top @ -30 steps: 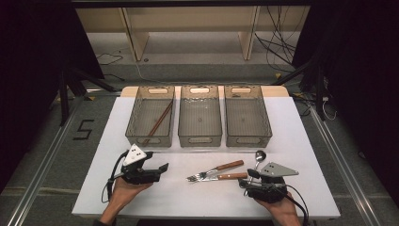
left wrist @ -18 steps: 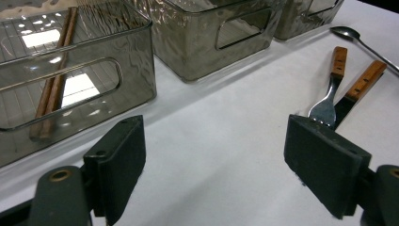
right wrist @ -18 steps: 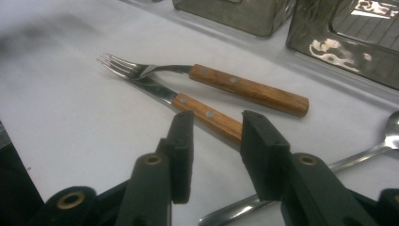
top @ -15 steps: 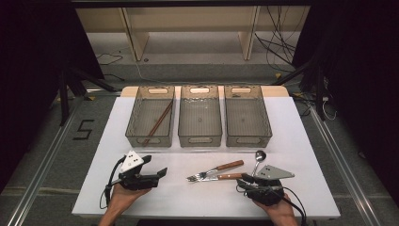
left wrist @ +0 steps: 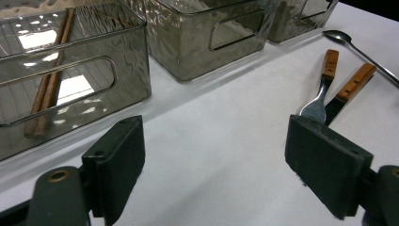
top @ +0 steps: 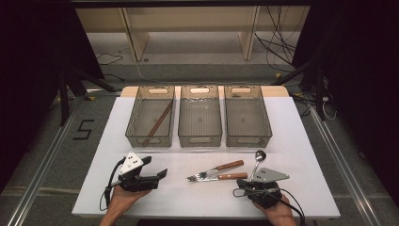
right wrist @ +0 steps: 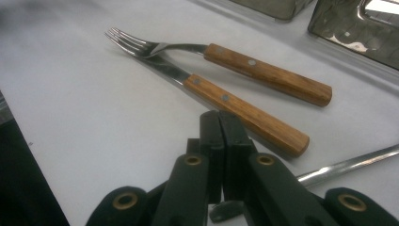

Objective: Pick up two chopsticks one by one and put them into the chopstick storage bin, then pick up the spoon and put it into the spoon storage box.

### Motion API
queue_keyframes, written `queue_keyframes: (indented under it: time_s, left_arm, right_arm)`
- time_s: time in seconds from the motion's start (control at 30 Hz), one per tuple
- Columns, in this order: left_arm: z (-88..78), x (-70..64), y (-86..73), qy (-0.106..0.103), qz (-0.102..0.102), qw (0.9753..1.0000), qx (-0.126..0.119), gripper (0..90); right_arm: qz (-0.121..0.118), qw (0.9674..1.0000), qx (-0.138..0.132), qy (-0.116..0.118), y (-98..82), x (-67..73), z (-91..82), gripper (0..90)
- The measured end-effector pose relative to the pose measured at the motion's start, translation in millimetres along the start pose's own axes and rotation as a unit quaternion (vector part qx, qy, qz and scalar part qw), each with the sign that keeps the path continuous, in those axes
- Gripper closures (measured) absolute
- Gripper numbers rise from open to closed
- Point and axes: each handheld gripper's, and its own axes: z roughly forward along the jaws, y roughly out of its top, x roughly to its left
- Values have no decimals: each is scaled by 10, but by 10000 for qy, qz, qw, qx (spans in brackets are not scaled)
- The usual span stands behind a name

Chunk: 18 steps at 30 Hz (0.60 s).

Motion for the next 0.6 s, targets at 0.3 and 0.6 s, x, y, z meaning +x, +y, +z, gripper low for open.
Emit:
queue_keyframes:
  time_s: [0.3,0.6]
  left_arm:
    - [2,-34,-1,-18,81,10000,6,203]
    - [20,-31,-8,-27,129,9999,36,203]
  right_arm:
    - [-71,9997,228,-46,-10,18,43,900]
    - [-190,9976,632,-213,-52,21,110,900]
